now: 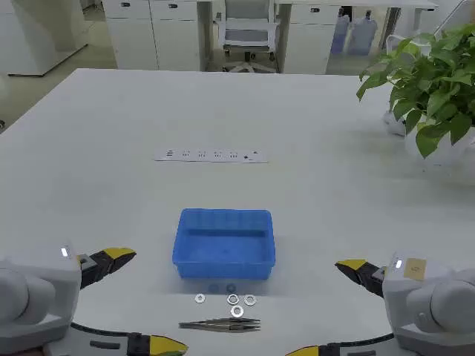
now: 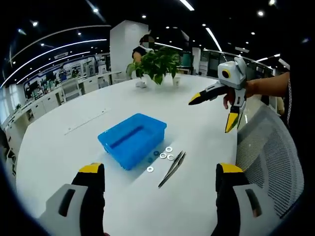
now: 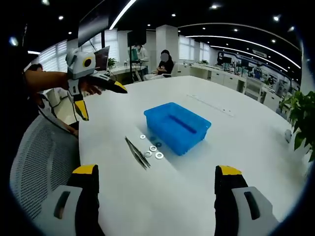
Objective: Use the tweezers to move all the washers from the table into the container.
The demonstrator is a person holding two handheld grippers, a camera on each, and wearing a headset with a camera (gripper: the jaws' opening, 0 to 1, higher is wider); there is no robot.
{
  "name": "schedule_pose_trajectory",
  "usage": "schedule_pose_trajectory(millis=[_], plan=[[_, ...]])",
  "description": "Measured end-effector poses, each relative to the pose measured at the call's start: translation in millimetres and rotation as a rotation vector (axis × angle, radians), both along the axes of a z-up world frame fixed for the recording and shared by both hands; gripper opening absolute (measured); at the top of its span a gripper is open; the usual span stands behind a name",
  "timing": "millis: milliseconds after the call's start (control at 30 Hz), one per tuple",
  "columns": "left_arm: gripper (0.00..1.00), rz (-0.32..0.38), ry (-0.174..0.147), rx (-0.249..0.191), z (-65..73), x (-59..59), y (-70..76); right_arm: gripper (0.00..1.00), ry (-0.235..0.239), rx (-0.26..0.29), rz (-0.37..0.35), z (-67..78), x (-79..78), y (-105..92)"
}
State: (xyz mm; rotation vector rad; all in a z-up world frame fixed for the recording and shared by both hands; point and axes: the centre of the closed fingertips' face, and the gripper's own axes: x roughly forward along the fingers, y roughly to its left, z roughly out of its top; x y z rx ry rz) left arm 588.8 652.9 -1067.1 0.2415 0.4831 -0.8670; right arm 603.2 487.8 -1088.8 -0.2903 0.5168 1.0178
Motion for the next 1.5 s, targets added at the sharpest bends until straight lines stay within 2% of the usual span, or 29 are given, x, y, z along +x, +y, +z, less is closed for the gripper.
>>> schedule_pose_trajectory(millis=[1500], plan=[[0.99,0.005,0.000,-0.026,4.2,-0.1,0.1,0.99,-0.026,0.011,0.005,5.6,1.4,0.2]])
